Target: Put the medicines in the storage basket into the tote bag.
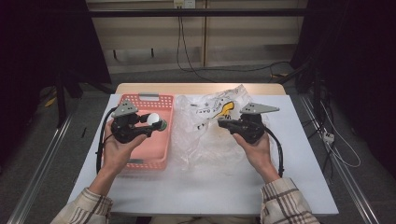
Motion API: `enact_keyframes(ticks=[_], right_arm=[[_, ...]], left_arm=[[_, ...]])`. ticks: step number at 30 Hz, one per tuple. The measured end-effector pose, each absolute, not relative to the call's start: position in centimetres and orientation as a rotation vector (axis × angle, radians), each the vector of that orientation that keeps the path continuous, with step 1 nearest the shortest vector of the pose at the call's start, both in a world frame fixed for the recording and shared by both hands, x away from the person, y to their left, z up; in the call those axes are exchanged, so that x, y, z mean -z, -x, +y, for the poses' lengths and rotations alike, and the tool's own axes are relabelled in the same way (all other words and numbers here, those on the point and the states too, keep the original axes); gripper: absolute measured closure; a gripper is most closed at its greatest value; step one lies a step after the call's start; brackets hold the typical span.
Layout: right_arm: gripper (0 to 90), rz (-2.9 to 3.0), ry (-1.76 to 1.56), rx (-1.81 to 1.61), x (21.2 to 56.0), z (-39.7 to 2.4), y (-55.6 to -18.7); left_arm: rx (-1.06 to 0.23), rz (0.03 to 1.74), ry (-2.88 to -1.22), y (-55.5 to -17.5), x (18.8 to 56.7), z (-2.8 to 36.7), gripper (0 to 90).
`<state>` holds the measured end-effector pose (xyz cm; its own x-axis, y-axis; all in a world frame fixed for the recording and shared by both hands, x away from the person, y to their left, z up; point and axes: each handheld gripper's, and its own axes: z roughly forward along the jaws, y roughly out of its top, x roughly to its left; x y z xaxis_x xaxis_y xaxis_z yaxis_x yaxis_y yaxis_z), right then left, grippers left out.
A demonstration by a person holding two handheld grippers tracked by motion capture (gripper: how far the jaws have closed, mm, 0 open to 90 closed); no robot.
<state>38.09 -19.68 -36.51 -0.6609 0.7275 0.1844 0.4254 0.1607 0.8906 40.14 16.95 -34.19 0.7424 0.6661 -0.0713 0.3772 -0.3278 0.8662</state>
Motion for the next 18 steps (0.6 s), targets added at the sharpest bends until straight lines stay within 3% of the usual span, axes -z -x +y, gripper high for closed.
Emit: enact_keyframes(ticks=[18], right_arm=[[90.0, 2.157, -1.108, -1.497, 36.5, -19.7, -38.1]], left_arm=[[-0.330, 0.649, -1.939, -37.3, 32.0, 14.8, 51.1]])
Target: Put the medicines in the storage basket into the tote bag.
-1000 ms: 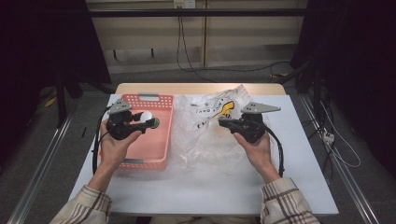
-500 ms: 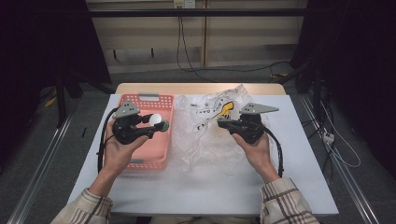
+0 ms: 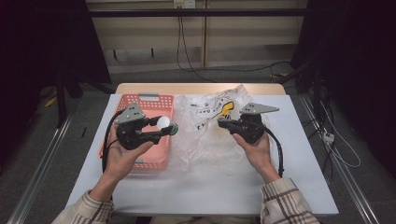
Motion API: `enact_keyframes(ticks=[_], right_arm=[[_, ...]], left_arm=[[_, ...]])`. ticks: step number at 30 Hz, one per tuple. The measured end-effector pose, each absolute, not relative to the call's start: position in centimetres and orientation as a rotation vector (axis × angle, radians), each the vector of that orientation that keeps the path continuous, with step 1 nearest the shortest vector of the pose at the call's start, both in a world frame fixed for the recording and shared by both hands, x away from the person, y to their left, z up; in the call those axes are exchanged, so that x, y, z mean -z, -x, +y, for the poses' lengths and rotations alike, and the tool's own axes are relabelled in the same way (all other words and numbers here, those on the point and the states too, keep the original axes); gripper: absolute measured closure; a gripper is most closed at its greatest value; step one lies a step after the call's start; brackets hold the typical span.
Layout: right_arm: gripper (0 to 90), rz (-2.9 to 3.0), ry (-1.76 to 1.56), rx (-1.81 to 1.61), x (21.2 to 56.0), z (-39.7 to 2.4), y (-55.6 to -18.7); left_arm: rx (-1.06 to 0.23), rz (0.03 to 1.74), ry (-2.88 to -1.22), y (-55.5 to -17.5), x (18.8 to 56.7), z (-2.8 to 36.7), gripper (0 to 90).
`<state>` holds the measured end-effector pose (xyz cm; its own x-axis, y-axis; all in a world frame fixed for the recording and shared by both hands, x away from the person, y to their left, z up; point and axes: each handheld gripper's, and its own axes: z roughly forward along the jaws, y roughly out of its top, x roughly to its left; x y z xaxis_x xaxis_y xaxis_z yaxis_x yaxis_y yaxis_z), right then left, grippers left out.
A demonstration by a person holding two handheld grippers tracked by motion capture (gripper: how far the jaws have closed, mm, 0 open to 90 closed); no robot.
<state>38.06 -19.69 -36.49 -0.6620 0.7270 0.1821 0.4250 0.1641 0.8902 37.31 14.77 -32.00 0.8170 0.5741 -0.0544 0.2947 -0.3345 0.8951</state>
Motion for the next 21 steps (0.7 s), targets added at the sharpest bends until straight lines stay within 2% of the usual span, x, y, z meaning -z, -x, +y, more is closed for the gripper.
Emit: enact_keyframes(ticks=[21], right_arm=[[90.0, 2.175, -1.085, -1.481, 36.6, -19.4, -38.1]], left_arm=[[-0.236, 0.512, -1.999, -34.2, 32.4, 9.7, 51.1]])
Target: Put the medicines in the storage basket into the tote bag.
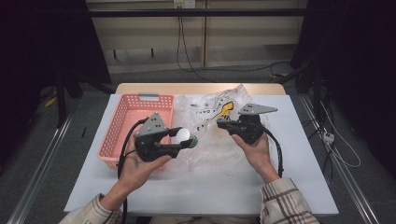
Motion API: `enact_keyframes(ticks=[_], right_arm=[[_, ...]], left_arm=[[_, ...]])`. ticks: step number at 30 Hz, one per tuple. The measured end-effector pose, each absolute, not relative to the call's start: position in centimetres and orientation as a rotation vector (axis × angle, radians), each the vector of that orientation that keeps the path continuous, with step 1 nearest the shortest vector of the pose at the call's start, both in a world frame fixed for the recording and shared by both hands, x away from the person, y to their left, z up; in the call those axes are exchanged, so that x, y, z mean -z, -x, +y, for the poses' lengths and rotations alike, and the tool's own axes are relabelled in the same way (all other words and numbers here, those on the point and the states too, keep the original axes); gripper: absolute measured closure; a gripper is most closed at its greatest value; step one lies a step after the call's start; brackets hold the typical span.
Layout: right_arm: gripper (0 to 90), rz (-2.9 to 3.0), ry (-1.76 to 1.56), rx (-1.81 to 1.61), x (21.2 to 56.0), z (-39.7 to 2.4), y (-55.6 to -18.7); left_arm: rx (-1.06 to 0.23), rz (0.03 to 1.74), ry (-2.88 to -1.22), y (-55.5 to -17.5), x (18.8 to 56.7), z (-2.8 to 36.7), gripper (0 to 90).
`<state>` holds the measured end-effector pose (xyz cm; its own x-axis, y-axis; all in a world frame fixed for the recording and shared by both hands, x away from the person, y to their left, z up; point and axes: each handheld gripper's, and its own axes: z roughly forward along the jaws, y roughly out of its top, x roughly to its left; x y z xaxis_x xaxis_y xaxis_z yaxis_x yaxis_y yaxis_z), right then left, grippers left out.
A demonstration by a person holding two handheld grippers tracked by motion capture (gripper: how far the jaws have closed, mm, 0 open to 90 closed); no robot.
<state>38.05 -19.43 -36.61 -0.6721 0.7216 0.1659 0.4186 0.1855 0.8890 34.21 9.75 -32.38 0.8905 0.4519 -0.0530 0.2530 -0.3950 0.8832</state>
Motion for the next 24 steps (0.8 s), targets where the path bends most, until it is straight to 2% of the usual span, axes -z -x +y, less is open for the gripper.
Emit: enact_keyframes(ticks=[15, 24], right_arm=[[90.0, 2.176, -1.085, -1.485, 36.6, -19.5, -38.1], [90.0, 2.196, -1.078, -1.479, 36.8, -19.2, -38.1]], left_arm=[[-0.153, 0.449, -2.057, -33.5, 34.0, 4.3, 51.1], [-0.129, 0.514, -2.124, -36.2, 36.8, 2.2, 51.1]])
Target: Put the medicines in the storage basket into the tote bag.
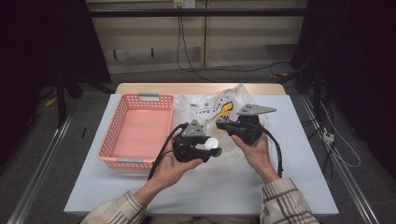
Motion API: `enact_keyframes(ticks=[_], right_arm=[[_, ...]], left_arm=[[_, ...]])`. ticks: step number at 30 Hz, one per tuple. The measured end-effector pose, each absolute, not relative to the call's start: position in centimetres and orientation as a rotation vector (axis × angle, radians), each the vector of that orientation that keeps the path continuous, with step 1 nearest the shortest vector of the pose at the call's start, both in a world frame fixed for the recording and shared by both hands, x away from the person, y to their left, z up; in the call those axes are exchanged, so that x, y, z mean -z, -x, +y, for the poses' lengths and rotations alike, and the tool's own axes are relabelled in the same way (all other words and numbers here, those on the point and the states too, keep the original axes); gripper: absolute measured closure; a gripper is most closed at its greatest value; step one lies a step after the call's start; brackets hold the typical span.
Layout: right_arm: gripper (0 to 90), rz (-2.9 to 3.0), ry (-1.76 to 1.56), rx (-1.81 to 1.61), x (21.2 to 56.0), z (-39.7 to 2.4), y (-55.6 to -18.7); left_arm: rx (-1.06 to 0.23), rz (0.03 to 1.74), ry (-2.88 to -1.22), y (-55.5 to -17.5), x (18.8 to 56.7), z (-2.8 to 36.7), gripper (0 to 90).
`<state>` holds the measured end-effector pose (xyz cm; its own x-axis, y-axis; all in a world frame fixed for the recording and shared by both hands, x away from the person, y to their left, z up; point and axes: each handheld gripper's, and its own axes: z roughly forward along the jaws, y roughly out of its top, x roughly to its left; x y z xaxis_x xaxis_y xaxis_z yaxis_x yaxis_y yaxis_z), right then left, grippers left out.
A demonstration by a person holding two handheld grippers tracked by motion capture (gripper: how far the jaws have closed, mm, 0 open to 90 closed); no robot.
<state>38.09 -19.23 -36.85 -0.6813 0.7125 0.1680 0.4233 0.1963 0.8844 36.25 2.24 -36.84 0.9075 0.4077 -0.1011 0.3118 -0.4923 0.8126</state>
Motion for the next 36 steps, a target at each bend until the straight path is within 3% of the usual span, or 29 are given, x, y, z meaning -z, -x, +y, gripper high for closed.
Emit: enact_keyframes(ticks=[18, 36], right_arm=[[90.0, 2.227, -1.137, -1.464, 38.4, -19.4, -37.7], [90.0, 2.259, -1.170, -1.417, 39.7, -19.9, -37.2]], left_arm=[[-0.137, 0.658, -2.181, -39.7, 41.9, -0.9, 50.9], [-0.137, 0.731, -2.168, -41.2, 44.3, -1.6, 50.5]])
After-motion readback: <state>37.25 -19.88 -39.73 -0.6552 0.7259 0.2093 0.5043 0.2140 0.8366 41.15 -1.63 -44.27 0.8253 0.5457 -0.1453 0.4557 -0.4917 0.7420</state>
